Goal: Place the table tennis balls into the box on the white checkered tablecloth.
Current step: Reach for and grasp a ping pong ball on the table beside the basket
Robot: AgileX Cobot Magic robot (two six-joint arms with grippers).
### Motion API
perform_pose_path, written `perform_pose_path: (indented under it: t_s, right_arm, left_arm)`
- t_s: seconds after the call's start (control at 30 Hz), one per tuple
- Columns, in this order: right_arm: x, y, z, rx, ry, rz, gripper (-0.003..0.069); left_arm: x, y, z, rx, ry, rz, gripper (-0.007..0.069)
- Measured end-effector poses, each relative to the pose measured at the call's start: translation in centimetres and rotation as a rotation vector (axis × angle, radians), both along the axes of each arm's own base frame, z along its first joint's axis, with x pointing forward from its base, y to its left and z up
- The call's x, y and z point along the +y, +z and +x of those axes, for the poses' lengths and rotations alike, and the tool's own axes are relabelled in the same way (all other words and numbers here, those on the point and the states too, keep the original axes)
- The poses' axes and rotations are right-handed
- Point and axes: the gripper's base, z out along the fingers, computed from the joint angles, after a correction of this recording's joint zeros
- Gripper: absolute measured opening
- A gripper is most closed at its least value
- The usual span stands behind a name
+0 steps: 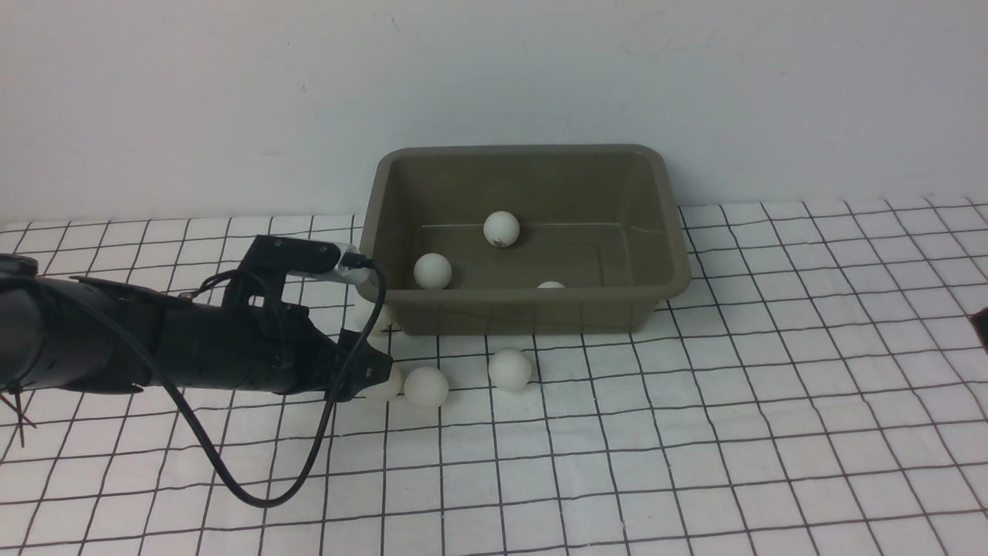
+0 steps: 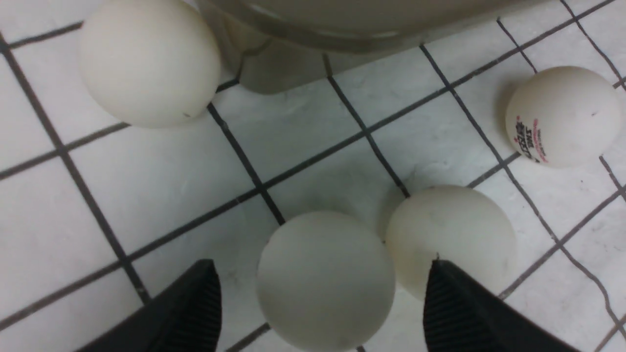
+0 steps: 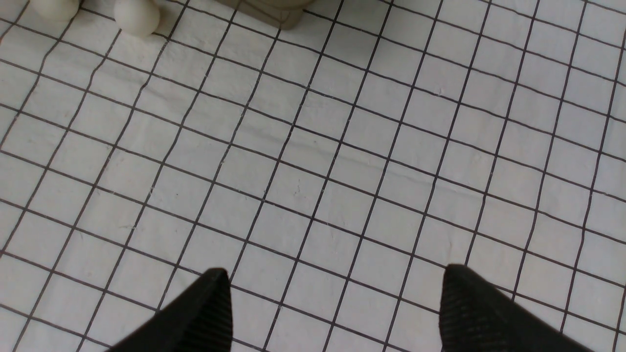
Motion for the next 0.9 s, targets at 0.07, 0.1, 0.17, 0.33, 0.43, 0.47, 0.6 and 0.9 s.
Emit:
perform_pose_path:
  t_s: [0.07,0.1,0.17,0.33,0.43,0.47,0.6,0.9]
  right_arm:
    - [0.0,0.0,0.0,0.0,0.0,0.0,0.0514]
    - [0.0,0.0,0.0,0.0,0.0,0.0,0.0514]
    - [0.0,0.0,0.0,0.0,0.0,0.0,0.0514]
    - [0.0,0.0,0.0,0.0,0.001,0.0,0.0514]
    - [0.0,0.0,0.0,0.0,0.001,0.0,0.0514]
    - [0.0,0.0,0.0,0.0,0.001,0.0,0.0514]
    - [0.0,0.0,0.0,0.0,0.001,0.0,0.0514]
    - [0.0,0.0,0.0,0.0,0.001,0.0,0.0514]
  left_arm:
    - [0.0,-0.3,0.0,0.0,-0.004,0.0,0.0499]
    - [0.0,-0.3,0.1,-0.005,-0.012,0.003,0.0498]
    - [-0.1,-0.5,0.1,-0.008,-0.016,0.002,0.0478]
    - [0.1,-0.5,0.3,-0.03,-0.009,0.017,0.0326]
    - [0.2,-0.5,0.4,-0.049,-0.011,0.038,0.0321]
    - [0.2,-0.5,0.4,-0.052,-0.011,0.044,0.0321]
    - [0.3,0.8,0.3,-0.09,-0.012,0.051,0.0321]
    - [-1.0,9.0,-0.6,-0.281,-0.087,-0.13,0.0321]
